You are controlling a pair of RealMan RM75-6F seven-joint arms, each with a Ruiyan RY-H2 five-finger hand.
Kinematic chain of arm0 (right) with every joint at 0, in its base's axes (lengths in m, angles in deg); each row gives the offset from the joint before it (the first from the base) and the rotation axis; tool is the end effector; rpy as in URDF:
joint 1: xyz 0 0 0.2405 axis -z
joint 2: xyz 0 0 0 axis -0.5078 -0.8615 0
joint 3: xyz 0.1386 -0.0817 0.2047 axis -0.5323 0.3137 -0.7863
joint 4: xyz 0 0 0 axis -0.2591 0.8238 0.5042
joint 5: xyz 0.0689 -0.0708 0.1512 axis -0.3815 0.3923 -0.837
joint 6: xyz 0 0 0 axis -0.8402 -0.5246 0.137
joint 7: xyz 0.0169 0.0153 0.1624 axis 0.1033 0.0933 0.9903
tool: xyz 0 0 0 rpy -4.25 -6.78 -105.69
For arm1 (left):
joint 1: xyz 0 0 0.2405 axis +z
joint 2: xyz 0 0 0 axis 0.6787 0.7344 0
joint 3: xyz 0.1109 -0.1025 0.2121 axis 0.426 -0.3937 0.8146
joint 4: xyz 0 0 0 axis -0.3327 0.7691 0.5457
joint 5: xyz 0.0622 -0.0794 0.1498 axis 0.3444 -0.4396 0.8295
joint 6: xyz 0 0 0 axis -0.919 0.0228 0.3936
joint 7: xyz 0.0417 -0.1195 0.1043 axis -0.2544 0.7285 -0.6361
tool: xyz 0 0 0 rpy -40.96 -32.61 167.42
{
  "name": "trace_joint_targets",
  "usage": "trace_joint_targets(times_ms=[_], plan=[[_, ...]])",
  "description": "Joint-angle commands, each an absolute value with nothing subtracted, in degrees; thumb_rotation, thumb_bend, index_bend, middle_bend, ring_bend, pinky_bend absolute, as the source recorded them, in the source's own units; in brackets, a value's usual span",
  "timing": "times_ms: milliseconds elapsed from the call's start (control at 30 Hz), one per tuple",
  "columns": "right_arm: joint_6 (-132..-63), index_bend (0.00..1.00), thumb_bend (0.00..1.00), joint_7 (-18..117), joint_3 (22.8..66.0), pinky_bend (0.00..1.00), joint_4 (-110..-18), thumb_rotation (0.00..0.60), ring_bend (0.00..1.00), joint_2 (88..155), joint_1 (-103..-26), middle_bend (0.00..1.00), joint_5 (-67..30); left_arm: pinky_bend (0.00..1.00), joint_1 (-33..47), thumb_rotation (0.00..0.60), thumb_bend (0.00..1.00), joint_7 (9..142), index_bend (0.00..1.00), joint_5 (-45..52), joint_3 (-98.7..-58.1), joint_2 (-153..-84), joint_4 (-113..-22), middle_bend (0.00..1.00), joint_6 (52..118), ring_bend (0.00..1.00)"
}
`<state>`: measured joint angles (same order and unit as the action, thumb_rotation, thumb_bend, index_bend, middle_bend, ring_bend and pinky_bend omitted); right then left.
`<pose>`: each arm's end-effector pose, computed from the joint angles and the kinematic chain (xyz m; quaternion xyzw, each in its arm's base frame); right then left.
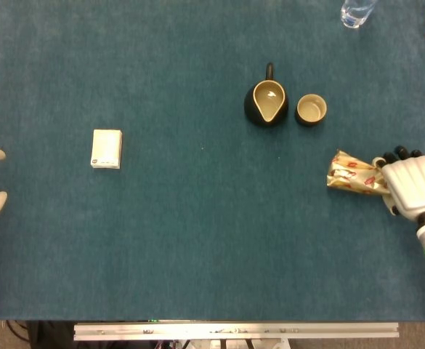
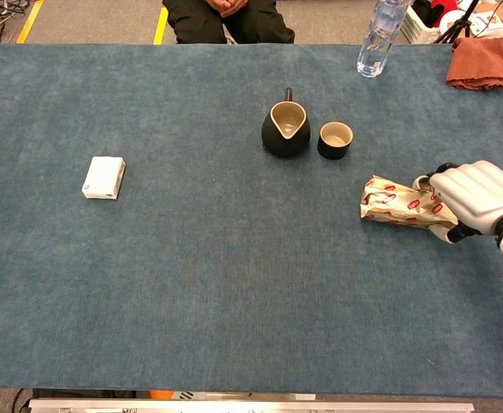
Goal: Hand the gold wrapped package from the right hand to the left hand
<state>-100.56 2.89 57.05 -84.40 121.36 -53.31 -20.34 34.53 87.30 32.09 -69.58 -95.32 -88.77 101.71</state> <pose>-0.2672 -0.2443 0.0240 0.7638 -0.3480 0.1590 0.5199 -0.2913 0.2035 0.1848 -0.6156 -0.4404 -0.4123 0.5071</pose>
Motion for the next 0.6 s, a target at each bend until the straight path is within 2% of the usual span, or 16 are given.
trace_joint_targets(times_ms=[33,133,300,600], plan=[[-100.6,0.49,0.61,4.5,56.6,0.53,-84.3,0.6,0.31,120.9,-53.5,0.42,-19.0,0.18,34.3,0.6,0.27,87.4,0.32,32.3,-69.5,-95.0,-88.9,0.21,101.4,0.09],[-99.9,0.52,0.65,6.9,56.3,0.58,-85.8,0.6,0.35,118.9,-54.0,0.44,-16.9,0.18,33.5,0.6,0.27,87.6,0.32,32.8,-69.7,-94.4,-89.1,0.21,100.6,0.09],[-99.0,0.56,0.65,10.2,55.6,0.62,-90.1,0.6,0.39,113.8,-55.3,0.48,-12.9,0.18,31.0,0.6,0.27,89.1,0.32,34.0,-69.8,-92.9,-89.8,0.21,97.7,0.09],[-96.2,0.57,0.65,12.1,52.6,0.63,-98.3,0.6,0.4,105.2,-59.2,0.49,-9.4,0.23,24.9,0.6,0.27,94.3,0.32,34.2,-70.4,-89.2,-93.9,0.21,89.1,0.15]])
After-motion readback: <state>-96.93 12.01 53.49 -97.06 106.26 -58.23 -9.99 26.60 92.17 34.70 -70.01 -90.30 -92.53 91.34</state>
